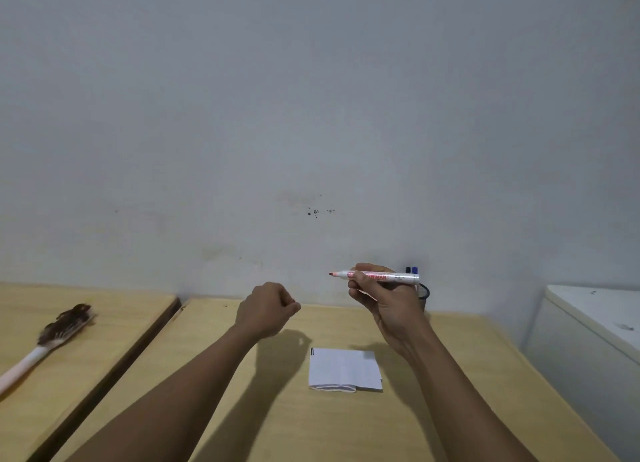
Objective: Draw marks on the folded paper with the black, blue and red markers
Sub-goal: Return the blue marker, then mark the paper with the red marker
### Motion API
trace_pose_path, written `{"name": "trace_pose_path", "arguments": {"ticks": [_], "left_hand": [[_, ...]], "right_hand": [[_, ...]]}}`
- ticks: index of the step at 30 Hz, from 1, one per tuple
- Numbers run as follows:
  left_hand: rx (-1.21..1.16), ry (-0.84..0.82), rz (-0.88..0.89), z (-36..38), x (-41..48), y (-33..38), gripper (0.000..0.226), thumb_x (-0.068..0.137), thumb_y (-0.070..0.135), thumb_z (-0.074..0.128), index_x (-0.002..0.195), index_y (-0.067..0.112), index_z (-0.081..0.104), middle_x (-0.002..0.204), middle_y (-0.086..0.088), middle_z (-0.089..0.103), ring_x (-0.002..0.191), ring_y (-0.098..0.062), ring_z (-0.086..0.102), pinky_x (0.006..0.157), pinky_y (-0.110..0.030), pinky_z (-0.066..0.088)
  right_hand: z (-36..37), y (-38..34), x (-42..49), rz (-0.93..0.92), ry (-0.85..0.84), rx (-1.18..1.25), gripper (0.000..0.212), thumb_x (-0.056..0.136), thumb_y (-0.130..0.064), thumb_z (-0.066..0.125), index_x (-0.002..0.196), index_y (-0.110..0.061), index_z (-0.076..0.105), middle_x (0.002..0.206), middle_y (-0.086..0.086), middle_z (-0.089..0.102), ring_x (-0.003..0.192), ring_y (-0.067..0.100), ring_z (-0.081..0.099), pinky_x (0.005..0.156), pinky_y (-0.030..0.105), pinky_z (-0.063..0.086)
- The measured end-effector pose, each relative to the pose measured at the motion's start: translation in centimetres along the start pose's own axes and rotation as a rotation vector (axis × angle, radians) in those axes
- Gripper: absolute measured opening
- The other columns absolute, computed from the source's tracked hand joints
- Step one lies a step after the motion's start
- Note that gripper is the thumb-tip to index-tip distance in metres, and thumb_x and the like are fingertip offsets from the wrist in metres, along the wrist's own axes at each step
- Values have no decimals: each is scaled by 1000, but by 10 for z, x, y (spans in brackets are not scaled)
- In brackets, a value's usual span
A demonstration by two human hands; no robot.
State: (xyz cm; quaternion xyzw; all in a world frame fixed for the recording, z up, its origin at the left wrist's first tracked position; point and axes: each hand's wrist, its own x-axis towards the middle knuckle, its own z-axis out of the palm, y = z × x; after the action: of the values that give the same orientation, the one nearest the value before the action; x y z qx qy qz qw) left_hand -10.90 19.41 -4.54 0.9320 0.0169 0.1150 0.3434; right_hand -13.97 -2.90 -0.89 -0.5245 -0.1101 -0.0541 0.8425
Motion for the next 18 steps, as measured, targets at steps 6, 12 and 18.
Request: {"name": "trace_pose_path", "arguments": {"ticks": [6, 12, 18], "left_hand": [[145, -81, -62, 30, 4, -35, 6, 81, 34, 68, 76, 34, 64, 94, 11, 71, 92, -17, 66, 84, -35, 52], [174, -90, -68, 51, 5, -50, 6, 80, 32, 62, 81, 32, 67, 89, 14, 70, 88, -15, 66, 83, -34, 47], [183, -108, -72, 57, 10, -55, 24, 82, 38, 61, 105, 36, 68, 106, 12, 68, 98, -14, 65, 91, -37, 42]], "right_hand": [[-18, 30, 4, 60, 22, -1, 19, 80, 1, 74, 98, 4, 72, 83, 16, 73, 74, 21, 70, 73, 28, 62], [-25, 46, 12, 103, 39, 7, 17, 83, 6, 72, 100, 6, 71, 85, 19, 72, 74, 22, 69, 72, 28, 63], [-29, 57, 16, 113, 43, -71, 23, 81, 7, 75, 104, 5, 73, 87, 14, 76, 80, 21, 72, 80, 30, 63]]}}
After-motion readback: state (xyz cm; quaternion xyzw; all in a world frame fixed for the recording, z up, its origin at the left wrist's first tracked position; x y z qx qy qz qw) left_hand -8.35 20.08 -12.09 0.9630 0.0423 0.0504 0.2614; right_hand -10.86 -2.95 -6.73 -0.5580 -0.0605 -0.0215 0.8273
